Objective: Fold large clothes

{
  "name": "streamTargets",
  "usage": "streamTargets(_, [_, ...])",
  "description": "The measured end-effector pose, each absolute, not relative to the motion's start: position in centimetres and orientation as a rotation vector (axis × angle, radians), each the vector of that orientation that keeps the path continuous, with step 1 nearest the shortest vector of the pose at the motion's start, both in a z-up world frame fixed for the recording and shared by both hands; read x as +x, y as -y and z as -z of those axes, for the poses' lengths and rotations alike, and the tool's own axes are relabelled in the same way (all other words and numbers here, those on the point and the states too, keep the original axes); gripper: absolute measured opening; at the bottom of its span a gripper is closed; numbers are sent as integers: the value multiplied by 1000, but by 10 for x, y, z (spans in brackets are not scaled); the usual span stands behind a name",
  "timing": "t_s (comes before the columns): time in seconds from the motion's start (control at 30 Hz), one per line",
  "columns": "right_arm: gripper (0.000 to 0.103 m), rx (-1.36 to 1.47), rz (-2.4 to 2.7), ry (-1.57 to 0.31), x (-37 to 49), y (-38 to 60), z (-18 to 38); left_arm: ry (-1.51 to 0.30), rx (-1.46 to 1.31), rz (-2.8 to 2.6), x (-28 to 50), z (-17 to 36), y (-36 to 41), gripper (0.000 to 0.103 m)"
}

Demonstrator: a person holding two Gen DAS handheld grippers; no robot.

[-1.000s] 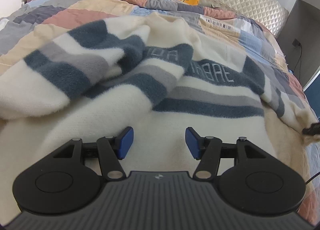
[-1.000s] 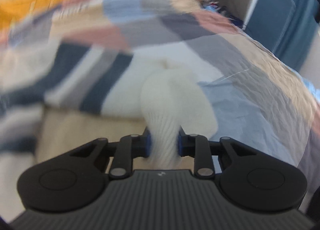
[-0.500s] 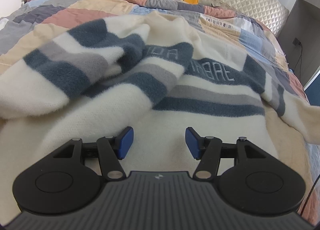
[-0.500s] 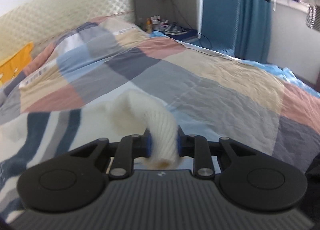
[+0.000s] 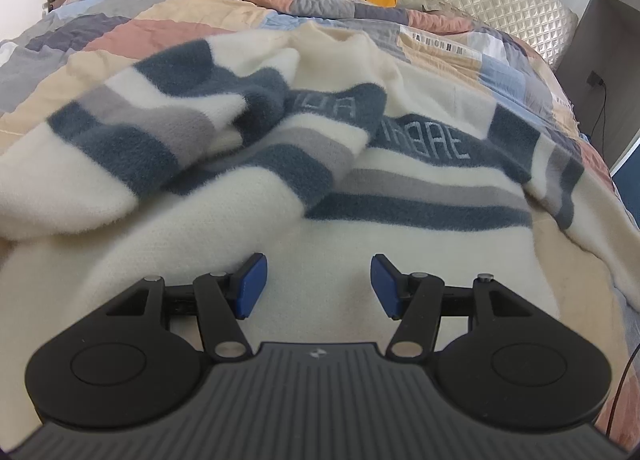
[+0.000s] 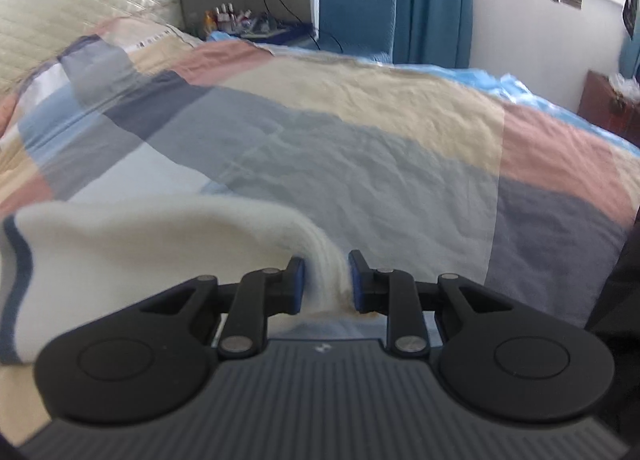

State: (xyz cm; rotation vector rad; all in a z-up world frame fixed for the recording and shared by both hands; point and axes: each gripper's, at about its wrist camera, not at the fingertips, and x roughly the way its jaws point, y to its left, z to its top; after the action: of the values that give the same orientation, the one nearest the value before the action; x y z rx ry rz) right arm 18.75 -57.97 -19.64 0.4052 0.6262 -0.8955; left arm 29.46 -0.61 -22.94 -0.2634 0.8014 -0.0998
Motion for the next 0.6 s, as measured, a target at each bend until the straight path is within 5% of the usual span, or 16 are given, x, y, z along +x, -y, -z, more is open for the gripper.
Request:
streamTargets(0.1, [36, 414, 936, -622, 182, 584, 199, -801, -263, 99, 294, 230, 6, 63])
streamTargets(0.4, [36, 440, 941, -405, 161, 569, 162, -801, -276, 101, 294, 229, 4, 63])
streamTargets(0.6, [36, 374, 772, -431, 178, 551, 160, -800, -273, 101, 295, 228, 3, 63])
